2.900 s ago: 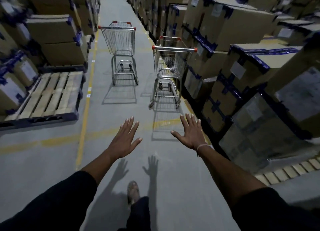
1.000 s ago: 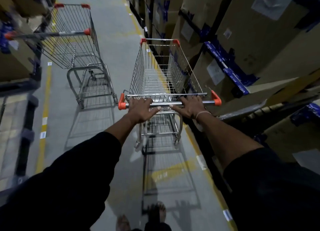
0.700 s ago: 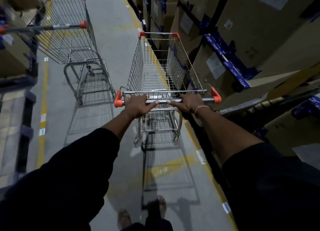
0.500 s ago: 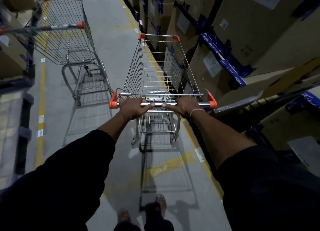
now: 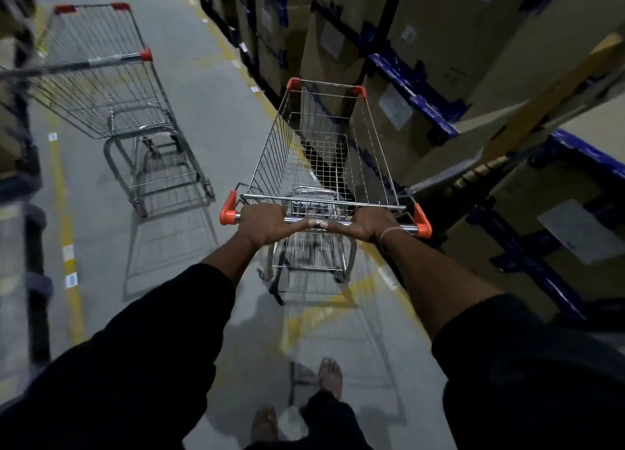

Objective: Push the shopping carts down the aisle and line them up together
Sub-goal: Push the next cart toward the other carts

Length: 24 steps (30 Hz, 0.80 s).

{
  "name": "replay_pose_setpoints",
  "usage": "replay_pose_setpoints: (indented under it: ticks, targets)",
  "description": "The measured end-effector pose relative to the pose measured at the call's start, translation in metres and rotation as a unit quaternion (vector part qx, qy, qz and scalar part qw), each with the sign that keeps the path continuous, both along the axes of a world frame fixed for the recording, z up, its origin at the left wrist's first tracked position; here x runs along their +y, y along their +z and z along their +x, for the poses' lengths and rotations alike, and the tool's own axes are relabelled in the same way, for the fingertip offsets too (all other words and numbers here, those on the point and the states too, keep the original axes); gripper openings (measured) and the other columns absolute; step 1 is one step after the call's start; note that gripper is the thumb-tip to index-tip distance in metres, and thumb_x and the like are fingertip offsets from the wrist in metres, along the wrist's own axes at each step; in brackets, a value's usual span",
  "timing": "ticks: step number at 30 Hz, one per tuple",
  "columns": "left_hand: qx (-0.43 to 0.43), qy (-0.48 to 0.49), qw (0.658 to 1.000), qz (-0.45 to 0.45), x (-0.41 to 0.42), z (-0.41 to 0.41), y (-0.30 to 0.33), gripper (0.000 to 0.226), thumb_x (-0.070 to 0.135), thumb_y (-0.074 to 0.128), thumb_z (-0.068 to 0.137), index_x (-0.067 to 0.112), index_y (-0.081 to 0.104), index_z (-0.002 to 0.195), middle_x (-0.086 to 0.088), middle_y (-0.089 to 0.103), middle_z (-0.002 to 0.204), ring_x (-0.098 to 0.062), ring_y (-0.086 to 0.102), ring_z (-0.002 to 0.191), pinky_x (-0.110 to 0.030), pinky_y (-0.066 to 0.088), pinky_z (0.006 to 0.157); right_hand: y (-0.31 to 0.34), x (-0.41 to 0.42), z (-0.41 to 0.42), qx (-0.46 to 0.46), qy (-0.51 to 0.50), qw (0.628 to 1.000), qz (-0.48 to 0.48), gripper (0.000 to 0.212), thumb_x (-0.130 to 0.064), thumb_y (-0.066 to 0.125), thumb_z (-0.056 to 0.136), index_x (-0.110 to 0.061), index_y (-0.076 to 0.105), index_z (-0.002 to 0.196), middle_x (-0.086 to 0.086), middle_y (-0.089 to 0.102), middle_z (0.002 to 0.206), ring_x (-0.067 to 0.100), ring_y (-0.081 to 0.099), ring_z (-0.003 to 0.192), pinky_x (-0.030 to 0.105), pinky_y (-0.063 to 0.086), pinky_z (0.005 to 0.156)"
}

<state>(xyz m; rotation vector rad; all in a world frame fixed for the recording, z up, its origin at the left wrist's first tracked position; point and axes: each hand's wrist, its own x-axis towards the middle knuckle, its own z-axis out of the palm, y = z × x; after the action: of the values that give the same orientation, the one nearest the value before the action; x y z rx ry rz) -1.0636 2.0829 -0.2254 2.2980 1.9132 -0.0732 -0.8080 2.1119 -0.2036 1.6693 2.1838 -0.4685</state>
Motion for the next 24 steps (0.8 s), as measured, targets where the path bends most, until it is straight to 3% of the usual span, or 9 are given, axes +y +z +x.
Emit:
replay_pose_setpoints:
  ticks: [4, 7, 16, 21, 24]
  targets:
    - [0.003, -0.03, 0.999, 0.011, -0.027, 0.002, -0.001, 0.091, 0.1, 0.023, 0.077, 0.018, 0.057, 0.059, -0.001, 0.059, 0.057, -0.019, 0.058, 0.057, -0.03, 0.048, 0.064, -0.005, -0.043, 0.002, 0.004, -0.064, 0.998, 0.012, 0.107, -0.11, 0.028, 0.067, -0.012, 0.07, 0.074, 0.006, 0.064, 0.075, 0.026, 0.065, 0.078, 0.037, 0.047, 0.07]
    - [0.002, -0.043, 0.999, 0.019, -0.052, 0.008, 0.001, 0.092, 0.101, 0.026, 0.077, 0.018, 0.059, 0.057, 0.0, 0.058, 0.055, -0.017, 0.055, 0.054, -0.028, 0.038, 0.058, -0.006, -0.078, 0.007, -0.005, -0.077, 0.996, 0.033, 0.106, -0.11, 0.025, 0.068, -0.013, 0.068, 0.071, 0.005, 0.062, 0.071, 0.027, 0.064, 0.078, 0.038, 0.047, 0.071]
    - [-0.024, -0.105, 0.994, 0.016, -0.128, 0.028, 0.0, 0.088, 0.098, 0.027, 0.079, 0.019, 0.052, 0.053, 0.0, 0.057, 0.054, -0.017, 0.055, 0.051, -0.025, 0.033, 0.055, 0.0, -0.172, 0.026, -0.02, -0.142, 0.99, 0.001, 0.113, -0.111, 0.021, 0.063, -0.012, 0.073, 0.074, 0.007, 0.071, 0.079, 0.026, 0.068, 0.082, 0.038, 0.05, 0.079]
    - [-0.031, -0.155, 0.987, 0.026, -0.173, 0.032, -0.001, 0.088, 0.097, 0.033, 0.081, 0.015, 0.05, 0.052, -0.004, 0.056, 0.052, -0.019, 0.056, 0.05, -0.026, 0.032, 0.055, 0.007, -0.238, 0.029, -0.009, -0.188, 0.982, -0.022, 0.111, -0.108, 0.027, 0.071, -0.011, 0.075, 0.094, 0.007, 0.071, 0.1, 0.029, 0.066, 0.098, 0.045, 0.052, 0.097]
    - [-0.027, -0.174, 0.984, 0.033, -0.204, 0.035, 0.0, 0.089, 0.096, 0.035, 0.08, 0.013, 0.055, 0.055, -0.005, 0.057, 0.054, -0.022, 0.059, 0.054, -0.027, 0.037, 0.055, 0.01, -0.28, 0.028, -0.003, -0.205, 0.978, -0.031, 0.11, -0.108, 0.029, 0.071, -0.012, 0.073, 0.101, 0.01, 0.073, 0.117, 0.031, 0.066, 0.107, 0.044, 0.05, 0.099]
